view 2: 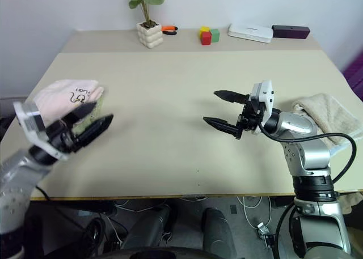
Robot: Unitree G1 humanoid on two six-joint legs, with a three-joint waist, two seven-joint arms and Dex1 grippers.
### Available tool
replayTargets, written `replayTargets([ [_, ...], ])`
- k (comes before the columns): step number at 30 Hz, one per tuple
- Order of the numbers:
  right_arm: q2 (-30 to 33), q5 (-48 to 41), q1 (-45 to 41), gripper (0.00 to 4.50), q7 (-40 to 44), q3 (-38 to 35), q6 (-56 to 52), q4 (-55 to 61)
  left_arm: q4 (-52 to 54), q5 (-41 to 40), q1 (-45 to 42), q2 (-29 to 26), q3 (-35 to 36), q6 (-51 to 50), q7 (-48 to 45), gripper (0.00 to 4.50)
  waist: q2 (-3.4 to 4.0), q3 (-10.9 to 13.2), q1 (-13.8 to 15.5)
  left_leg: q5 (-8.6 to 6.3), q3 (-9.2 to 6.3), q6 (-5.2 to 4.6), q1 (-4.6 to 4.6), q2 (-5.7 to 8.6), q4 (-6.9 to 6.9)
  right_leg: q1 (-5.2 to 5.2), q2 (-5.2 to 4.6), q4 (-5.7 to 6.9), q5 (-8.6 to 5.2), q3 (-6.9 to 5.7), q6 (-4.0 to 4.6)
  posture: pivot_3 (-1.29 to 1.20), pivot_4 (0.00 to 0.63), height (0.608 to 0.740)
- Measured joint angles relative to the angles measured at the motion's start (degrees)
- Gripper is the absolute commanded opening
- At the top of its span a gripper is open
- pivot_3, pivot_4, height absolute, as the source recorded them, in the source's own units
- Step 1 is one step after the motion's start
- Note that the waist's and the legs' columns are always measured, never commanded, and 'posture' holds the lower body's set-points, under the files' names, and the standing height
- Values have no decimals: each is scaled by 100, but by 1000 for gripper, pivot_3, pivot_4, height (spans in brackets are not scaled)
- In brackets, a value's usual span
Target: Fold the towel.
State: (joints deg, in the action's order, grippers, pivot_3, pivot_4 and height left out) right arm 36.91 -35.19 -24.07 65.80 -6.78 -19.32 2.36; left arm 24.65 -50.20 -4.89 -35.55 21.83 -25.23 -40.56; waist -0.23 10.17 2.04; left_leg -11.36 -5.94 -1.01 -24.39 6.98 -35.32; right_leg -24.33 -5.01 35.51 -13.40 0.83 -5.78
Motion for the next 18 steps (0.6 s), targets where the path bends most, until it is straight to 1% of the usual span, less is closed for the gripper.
replayTargets([
  [2,13,-145,-110,4500,17,-80,-150,2,-264,241,-246,-14,-236,91,-134,4464,3,-1,-57,2,14,-2,0,0,22,-11,-1,-6,3,10,-3,0,150,740],
  [4,37,-229,-148,4500,70,-137,-191,2,-424,437,-287,89,-470,120,-171,4464,2,0,-114,4,12,-13,-1,-1,32,-15,-2,-5,6,7,-8,0,150,740],
  [7,53,-229,-146,4500,-159,-171,-395,112,-1150,765,-652,152,-763,362,-499,4464,0,2,-128,4,5,-12,-3,-2,34,-21,0,-1,13,3,-20,0,150,740],
  [9,208,-210,-44,4500,-196,-213,-418,202,-1468,970,-840,174,-808,508,-607,4464,2,3,-126,-1,5,-4,-3,-1,30,-17,-2,-3,9,3,-12,0,150,740],
  [13,468,-386,287,4500,-265,-622,-653,390,-1948,1140,-1036,217,-1030,587,-1008,4464,0,4,-116,-3,7,-5,-3,0,19,-7,-3,-13,6,4,-6,0,150,740],
  [16,465,-128,677,4500,-414,-700,-309,690,-2293,1361,-1322,288,-1191,733,-1164,4464,0,3,-122,-1,7,-2,-3,-1,15,-7,-2,-8,6,3,-6,0,150,740],
  [18,478,-39,834,4500,-433,-751,-167,710,-2358,1444,-1425,453,-1224,828,-1170,4464,0,3,-132,-1,9,-3,-2,-1,11,-6,-2,-7,7,5,-7,0,150,740],
])
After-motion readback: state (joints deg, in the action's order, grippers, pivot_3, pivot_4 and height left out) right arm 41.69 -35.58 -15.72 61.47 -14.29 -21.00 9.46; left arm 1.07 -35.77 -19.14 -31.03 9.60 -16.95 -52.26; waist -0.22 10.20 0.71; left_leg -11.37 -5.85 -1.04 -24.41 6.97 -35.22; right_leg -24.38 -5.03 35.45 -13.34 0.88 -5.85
